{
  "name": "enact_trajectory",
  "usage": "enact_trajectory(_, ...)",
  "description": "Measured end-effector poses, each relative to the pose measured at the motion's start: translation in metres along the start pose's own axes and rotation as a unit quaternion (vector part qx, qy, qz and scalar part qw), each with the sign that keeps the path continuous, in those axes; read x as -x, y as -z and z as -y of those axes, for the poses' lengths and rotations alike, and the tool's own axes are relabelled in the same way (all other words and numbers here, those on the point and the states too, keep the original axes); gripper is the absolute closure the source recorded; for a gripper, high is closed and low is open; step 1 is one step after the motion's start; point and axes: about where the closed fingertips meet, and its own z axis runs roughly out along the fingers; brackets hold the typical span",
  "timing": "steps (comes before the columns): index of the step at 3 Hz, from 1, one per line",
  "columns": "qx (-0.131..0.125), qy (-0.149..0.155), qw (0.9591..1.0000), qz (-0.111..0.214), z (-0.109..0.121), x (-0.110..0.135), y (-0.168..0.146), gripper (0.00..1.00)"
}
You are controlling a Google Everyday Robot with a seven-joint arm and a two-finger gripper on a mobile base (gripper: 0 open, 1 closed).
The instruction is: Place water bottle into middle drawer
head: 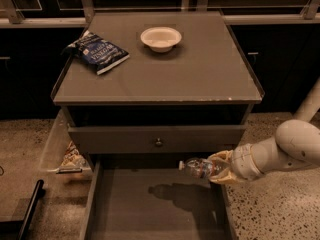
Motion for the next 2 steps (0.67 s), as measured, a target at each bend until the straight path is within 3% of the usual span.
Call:
enact_trajectory(1, -0.006, -0.014, 0.9997, 0.020, 0.004, -0.002, -0.023, 1.00)
enact_trajectory(2, -0.008, -0.037, 0.9984, 0.042, 0.014, -0.013, -0.069, 1.00)
